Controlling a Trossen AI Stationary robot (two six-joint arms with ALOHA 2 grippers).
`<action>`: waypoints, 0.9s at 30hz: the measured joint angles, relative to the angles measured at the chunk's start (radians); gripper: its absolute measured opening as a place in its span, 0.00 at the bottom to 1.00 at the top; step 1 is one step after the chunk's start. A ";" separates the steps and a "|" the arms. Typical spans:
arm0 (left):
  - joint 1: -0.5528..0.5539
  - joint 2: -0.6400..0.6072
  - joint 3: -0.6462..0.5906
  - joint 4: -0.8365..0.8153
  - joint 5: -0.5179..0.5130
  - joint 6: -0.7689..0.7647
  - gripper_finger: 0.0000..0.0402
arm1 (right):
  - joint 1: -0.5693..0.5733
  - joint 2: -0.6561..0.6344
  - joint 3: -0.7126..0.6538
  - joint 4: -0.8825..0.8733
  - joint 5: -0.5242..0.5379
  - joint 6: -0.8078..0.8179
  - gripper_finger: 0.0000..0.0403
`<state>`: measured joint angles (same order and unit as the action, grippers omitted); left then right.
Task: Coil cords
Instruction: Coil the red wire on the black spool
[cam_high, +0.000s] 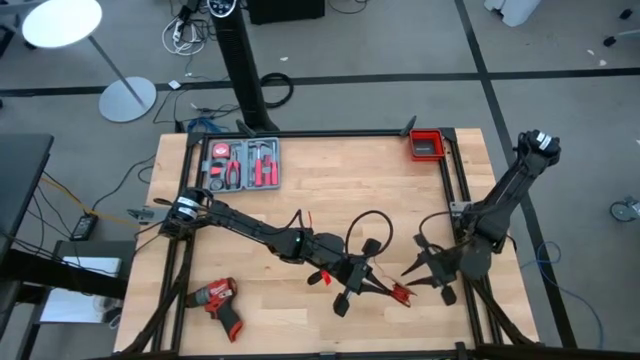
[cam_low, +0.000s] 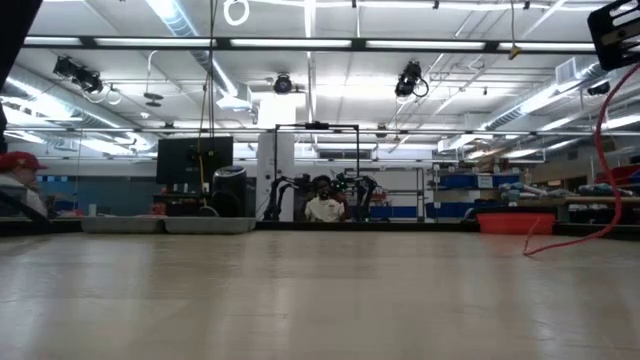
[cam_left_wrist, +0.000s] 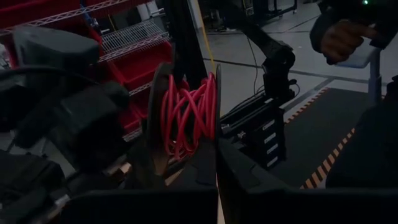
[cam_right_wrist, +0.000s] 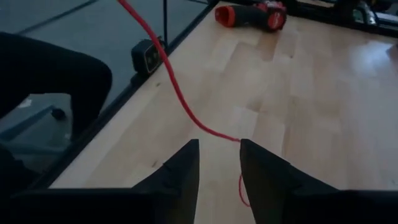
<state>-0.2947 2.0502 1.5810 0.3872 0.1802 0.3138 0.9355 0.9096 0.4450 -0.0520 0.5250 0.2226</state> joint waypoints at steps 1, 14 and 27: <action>0.000 0.000 0.000 0.003 0.000 0.000 0.00 | 0.001 0.017 0.000 0.012 0.007 -0.003 0.28; 0.000 0.000 0.000 0.004 -0.004 0.000 0.00 | 0.001 0.139 0.000 0.146 0.079 -0.068 0.21; 0.000 0.000 0.000 0.003 -0.004 -0.003 0.00 | 0.001 0.138 0.000 0.190 0.105 -0.124 0.07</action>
<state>-0.2947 2.0499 1.5810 0.3900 0.1761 0.3107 0.9367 1.0477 0.4450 0.1380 0.6298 0.0982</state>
